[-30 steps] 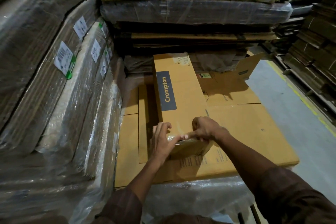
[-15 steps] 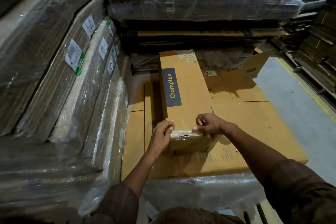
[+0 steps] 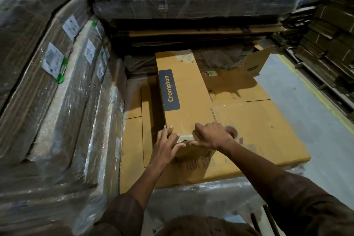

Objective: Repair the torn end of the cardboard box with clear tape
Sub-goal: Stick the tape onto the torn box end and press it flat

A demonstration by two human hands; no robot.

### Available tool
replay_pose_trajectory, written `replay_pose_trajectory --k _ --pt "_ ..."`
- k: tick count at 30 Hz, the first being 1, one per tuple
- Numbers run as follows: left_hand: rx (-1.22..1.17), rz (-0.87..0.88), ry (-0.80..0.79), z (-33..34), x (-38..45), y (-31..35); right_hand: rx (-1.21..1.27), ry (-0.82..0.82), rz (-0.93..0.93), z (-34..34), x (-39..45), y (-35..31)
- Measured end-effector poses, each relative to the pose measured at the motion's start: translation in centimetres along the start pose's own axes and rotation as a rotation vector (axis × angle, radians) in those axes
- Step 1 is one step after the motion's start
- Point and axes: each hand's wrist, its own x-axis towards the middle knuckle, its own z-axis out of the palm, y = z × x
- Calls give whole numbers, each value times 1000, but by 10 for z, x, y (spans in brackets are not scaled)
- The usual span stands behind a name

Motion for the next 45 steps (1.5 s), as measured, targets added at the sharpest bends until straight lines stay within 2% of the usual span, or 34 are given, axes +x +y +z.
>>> replay_pose_trajectory --k 6,10,18,22,25,29,32,37,41,45 --pt "-111 52 -147 -2 -8 -21 217 -93 -112 -3 1 16" --pt "-177 31 -173 -5 -12 -25 281 -88 -139 -3 4 17" --pt "-207 1 -155 -7 -10 -21 313 -151 -147 -8 3 24" --pt "-221 -25 -140 -6 -12 -21 192 -170 -75 -10 -8 39" --pt "-236 -49 -113 -3 -14 -17 214 -183 -16 -15 -14 39" --pt "-213 -68 -79 -1 -17 -11 140 -114 79 -16 -11 18" --pt "-208 -63 -77 -1 -13 -15 146 -93 34 -13 -16 22" --pt "-241 -9 -117 -1 -12 -24 256 -172 -47 -16 -17 39" --pt "-347 -57 -88 -7 -18 -18 548 -277 145 -26 -3 27" --pt "-358 -60 -34 -11 -13 -14 692 -349 160 -27 3 28"
